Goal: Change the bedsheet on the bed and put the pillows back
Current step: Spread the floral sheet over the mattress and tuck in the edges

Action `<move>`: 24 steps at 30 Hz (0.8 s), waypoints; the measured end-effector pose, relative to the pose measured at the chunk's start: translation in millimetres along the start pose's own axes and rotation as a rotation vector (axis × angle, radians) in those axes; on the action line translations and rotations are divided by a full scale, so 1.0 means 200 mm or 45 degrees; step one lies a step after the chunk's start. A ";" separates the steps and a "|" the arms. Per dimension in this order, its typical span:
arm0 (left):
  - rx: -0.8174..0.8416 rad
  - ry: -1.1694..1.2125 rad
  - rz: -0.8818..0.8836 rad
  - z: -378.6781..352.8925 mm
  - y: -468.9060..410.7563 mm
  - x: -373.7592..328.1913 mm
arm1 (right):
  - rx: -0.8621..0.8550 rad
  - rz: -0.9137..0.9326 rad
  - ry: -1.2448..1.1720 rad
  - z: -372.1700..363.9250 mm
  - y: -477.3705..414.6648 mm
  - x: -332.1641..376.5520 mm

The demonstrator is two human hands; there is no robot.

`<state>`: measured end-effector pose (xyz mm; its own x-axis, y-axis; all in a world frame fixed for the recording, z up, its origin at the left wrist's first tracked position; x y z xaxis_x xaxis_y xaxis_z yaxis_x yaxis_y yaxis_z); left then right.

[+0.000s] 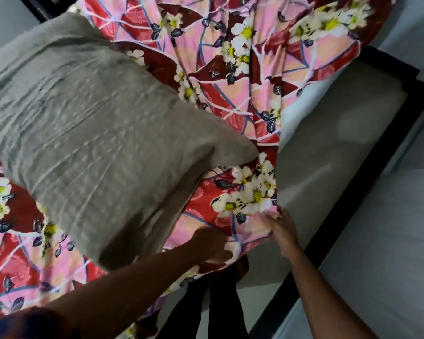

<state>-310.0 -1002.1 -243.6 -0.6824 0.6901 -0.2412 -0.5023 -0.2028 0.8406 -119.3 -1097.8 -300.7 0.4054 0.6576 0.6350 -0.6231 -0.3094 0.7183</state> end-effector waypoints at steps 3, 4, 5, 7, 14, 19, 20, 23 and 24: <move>-0.072 0.105 -0.029 0.18 -0.05 -0.08 | -0.002 -0.013 -0.021 0.03 -0.12 0.11; -0.144 0.220 -0.047 0.29 -0.08 -0.12 | -0.027 0.021 -0.075 0.05 -0.16 0.20; -0.224 0.384 -0.051 0.41 -0.10 -0.14 | -0.048 0.055 -0.151 0.05 -0.21 0.31; -0.394 0.717 -0.059 0.67 -0.14 -0.19 | -0.055 0.117 -0.237 0.04 -0.31 0.54; -0.900 0.966 -0.066 1.54 -0.35 -0.22 | -0.204 0.395 0.053 0.05 -0.59 1.35; -1.148 0.848 -0.078 1.87 -0.52 -0.17 | -0.414 0.399 0.276 0.14 -0.74 1.59; -1.161 0.782 -0.084 1.92 -0.57 -0.17 | -0.407 0.377 0.308 0.15 -0.78 1.62; -1.135 0.571 -0.026 2.07 -0.77 -0.15 | -0.426 0.463 0.451 0.17 -0.89 1.73; -1.117 0.540 0.013 2.11 -0.83 -0.14 | -0.418 0.542 0.506 0.15 -0.92 1.78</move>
<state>16.0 -694.6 -172.5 -0.7374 0.4128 -0.5347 -0.5952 -0.7714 0.2253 159.6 -828.6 -197.9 -0.1586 0.7469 0.6458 -0.8709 -0.4139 0.2648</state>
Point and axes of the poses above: each hand's wrist, its own y-axis away from the middle knuckle, its own z-axis out of the back of the hand, x = y × z, the point moved 10 cm from there along -y, towards the middle knuckle, and after that the axes turned 3 degrees about -x, right-handed, at the moved point
